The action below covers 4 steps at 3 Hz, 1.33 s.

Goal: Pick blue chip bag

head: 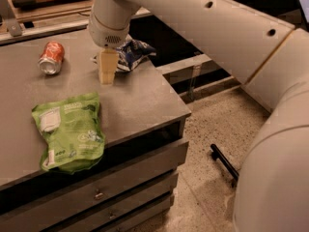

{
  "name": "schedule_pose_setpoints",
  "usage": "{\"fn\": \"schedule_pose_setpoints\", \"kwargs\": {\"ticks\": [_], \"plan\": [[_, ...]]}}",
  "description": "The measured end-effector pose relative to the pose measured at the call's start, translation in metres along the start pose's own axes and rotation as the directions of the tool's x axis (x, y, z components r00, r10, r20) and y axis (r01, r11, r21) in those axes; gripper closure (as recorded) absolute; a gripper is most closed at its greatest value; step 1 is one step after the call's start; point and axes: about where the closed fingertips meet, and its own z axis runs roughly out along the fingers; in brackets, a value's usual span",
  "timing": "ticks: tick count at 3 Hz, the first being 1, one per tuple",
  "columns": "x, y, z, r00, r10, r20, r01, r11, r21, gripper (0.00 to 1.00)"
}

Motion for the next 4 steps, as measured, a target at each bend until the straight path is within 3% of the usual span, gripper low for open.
{"fn": "schedule_pose_setpoints", "kwargs": {"ticks": [2,3,4], "plan": [[0.052,0.017,0.009,0.988,0.094,-0.119,-0.101,0.9932,-0.058,0.00],[0.072,0.018,0.018,0.981,0.123,-0.153,-0.132,0.9898,-0.052,0.00],[0.089,0.007,0.030,0.974,0.145,-0.173,-0.149,0.9888,-0.008,0.00]]}}
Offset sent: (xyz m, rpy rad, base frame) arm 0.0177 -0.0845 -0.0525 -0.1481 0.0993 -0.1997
